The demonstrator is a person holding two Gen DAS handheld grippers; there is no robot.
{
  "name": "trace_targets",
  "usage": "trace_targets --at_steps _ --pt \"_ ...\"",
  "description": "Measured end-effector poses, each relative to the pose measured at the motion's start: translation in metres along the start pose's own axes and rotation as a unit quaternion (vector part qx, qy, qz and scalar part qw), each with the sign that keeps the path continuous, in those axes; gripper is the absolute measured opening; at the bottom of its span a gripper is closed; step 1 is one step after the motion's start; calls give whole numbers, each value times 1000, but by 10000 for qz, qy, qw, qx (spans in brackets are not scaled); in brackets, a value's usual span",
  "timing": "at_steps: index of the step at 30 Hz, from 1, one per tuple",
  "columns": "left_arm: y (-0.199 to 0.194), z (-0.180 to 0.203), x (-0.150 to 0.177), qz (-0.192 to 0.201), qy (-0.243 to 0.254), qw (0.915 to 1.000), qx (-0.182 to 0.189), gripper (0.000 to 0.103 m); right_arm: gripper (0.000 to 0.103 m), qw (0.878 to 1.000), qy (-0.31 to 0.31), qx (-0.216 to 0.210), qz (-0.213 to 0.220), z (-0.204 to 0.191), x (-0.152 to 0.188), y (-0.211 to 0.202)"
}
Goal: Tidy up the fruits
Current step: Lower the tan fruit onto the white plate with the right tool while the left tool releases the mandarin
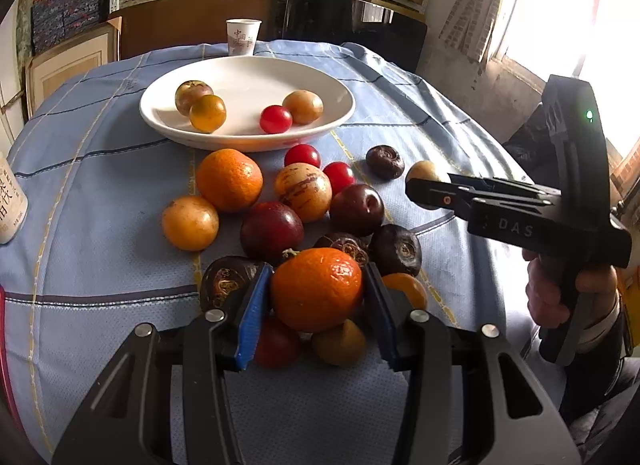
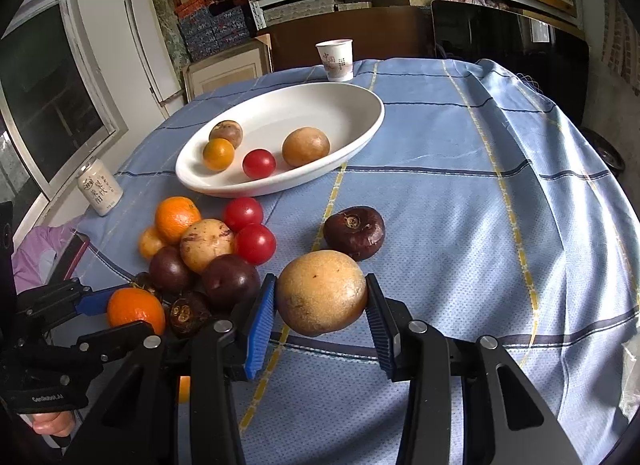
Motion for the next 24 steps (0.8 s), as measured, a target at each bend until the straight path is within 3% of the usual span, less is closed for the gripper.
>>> trace_targets --at_steps 5,12,16,24 --pt "-8 -8 -8 54 -222 9996 151 46 44 9999 68 -158 14 -2 -4 -2" --pt "-17 -27 -61 365 -236 9991 34 46 44 9986 -347 -380 96 -14 -44 9" --pt "5 -36 -101 438 -316 9985 8 46 44 9988 -236 -338 247 -8 -78 38" --pt "89 -44 -150 145 -9 9981 -605 46 44 9997 36 31 224 8 -117 117"
Point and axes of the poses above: each gripper's, at about its wrist camera, not at the fingertips, and y roughly the way its jaws point, z to its right, x to its underside, the point moved 2 cm from there along y, roughly the way its jaws point, and after that the axes turned 12 degrees about z, right-handed, at the moved point
